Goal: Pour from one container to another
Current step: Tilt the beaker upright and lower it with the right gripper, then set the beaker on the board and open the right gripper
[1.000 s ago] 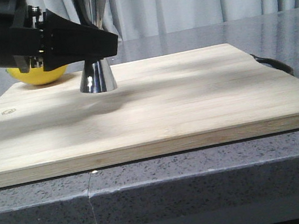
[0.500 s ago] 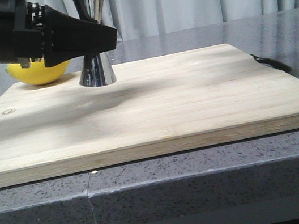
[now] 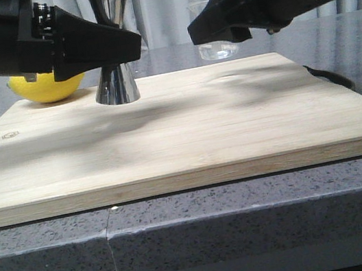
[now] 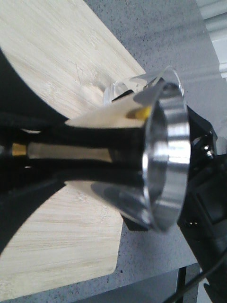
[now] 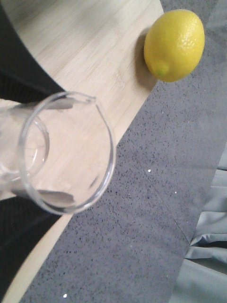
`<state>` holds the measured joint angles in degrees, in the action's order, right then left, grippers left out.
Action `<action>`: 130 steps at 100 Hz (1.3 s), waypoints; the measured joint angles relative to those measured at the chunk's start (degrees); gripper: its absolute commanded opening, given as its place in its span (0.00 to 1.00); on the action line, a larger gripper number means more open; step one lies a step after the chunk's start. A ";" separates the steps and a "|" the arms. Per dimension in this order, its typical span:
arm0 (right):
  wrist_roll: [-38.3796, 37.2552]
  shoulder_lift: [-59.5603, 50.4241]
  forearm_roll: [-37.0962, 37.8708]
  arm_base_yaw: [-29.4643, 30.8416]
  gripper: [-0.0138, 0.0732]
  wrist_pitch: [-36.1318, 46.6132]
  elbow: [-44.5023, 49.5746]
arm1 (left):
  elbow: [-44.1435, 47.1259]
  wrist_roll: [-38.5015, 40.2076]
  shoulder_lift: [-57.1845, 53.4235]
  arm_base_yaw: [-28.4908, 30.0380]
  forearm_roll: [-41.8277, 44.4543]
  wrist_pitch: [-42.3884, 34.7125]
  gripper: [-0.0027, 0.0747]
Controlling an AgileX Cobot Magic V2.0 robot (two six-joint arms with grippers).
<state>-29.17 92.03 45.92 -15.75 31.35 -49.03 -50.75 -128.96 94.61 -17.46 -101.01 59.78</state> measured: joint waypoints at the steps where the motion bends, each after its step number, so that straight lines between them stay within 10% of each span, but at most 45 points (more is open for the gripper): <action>1: 0.00 0.11 0.00 0.13 0.34 0.16 0.00 | 0.00 0.00 0.00 0.00 -0.10 0.00 0.06; 130: 4.90 6.35 -0.64 1.89 0.34 5.73 0.00 | -0.20 -0.44 0.00 0.00 -0.10 -1.26 0.06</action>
<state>-24.27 98.38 45.28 -13.86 37.08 -49.03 -50.95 -129.40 94.61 -17.46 -101.11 58.52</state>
